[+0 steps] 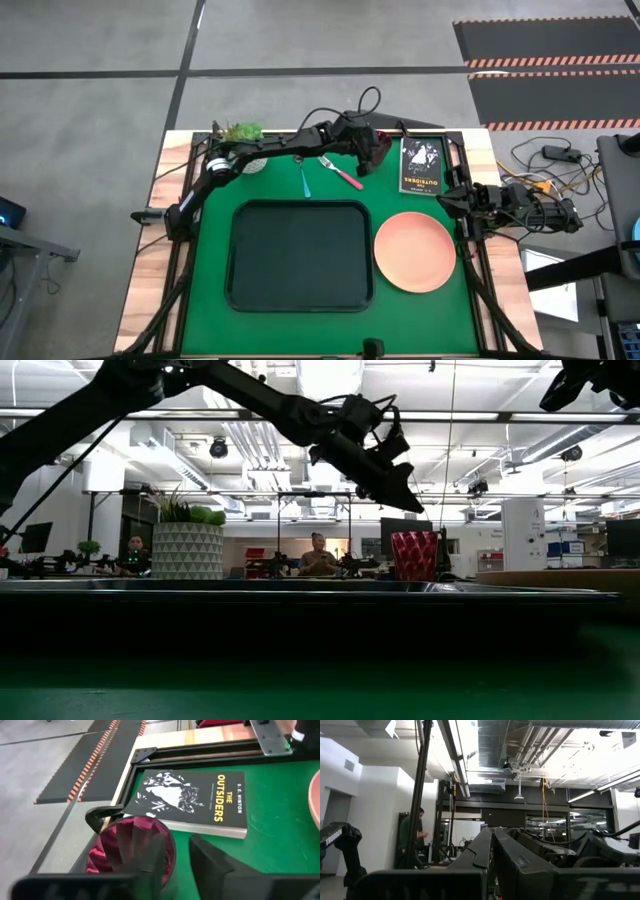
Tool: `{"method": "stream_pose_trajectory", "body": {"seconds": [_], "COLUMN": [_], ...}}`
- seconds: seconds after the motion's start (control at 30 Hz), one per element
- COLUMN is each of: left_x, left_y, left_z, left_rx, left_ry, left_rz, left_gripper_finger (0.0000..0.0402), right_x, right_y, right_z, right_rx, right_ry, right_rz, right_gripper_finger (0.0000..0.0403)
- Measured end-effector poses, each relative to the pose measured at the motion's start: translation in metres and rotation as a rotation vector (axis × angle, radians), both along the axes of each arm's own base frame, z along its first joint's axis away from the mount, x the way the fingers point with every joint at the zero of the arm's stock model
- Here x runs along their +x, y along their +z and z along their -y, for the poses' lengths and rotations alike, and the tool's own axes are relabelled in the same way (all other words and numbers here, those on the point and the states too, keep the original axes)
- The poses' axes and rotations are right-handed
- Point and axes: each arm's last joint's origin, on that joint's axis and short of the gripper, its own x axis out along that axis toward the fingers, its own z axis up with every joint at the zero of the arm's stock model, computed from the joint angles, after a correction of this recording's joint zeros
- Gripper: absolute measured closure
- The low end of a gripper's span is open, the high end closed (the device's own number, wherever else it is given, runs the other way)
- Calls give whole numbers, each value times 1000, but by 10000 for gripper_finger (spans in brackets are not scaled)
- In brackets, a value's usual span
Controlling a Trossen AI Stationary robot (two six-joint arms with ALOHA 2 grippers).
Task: Pick and place plate/cup/fork/spoon on tray
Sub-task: Put the red cup on the black tray
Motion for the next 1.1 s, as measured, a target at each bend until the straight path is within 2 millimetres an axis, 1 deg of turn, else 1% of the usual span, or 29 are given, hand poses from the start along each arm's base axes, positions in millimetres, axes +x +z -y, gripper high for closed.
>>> {"method": "stream_pose_trajectory", "body": {"seconds": [0.13, 0.2, 0.27, 0.37, 0.53, 0.8, 1.1], "left_x": [-1, -1, -1, -2, -2, -2, -6], "left_y": [-4, -8, -15, -24, -33, -33, -37], "left_z": [0, 0, 0, 0, -1, -1, -1], "left_rx": [11, 10, 7, 15, 36, 32, -73], "left_ry": [-8, -8, -9, -10, -10, -8, 40], "left_rz": [-14, -15, -30, -16, 27, 29, -37], "left_gripper_finger": [249, 226, 212, 207, 206, 206, 206], "right_x": [0, 0, 0, 0, 1, 1, 1], "right_y": [0, 0, 0, -1, -1, -2, -2], "right_z": [0, 0, 0, 0, 1, 1, 1], "right_rx": [-1, -1, 0, 0, 11, 9, 6], "right_ry": [-2, -2, -2, -1, -17, -27, -35], "right_rz": [-2, -2, -3, -8, -14, -24, -24], "right_gripper_finger": [394, 394, 394, 394, 394, 394, 394]}}
